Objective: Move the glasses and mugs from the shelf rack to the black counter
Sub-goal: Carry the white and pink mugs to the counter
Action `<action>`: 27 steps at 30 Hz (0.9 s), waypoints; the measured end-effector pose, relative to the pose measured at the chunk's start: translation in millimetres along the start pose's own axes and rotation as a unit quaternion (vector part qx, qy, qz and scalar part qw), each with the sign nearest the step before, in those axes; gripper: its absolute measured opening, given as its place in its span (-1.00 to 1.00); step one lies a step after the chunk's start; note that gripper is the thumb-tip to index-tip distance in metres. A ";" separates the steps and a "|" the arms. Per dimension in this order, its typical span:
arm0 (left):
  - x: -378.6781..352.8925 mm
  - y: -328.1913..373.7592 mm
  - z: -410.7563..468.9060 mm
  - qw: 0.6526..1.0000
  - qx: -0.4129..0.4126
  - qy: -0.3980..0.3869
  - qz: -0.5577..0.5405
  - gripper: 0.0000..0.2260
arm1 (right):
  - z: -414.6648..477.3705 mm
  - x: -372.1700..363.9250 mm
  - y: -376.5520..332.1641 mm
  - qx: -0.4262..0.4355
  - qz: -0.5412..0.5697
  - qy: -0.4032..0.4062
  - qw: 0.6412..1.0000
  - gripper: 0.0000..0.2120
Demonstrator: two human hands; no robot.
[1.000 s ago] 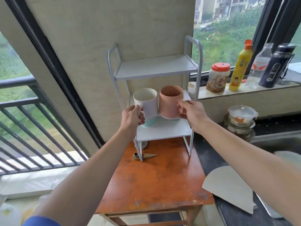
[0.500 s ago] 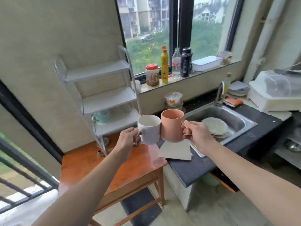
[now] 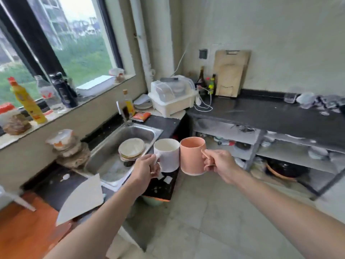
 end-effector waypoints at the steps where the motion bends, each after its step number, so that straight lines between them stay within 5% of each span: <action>1: -33.4 2.8 9.0 1.000 0.002 -0.023 0.011 -0.79 | 2.8 32.1 -8.9 0.007 -0.001 0.022 1.000 -0.76; 16: -426.8 22.9 111.0 0.940 0.008 -0.323 0.107 -0.76 | -7.7 370.5 -71.1 0.066 0.041 0.343 0.936 -0.73; 27: -622.1 66.4 240.1 0.893 -0.011 -0.424 0.150 -0.75 | 102.5 506.1 -132.9 0.077 0.067 0.441 0.892 -0.70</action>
Point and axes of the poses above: each hand's wrist, its own z-axis towards the middle knuckle, its own x-axis out of the back of the hand, y = z × x, the point moved 2 cm from there along z, towards the middle knuckle, and after that the axes turned 8 degrees about z, right-handed, at the moved point
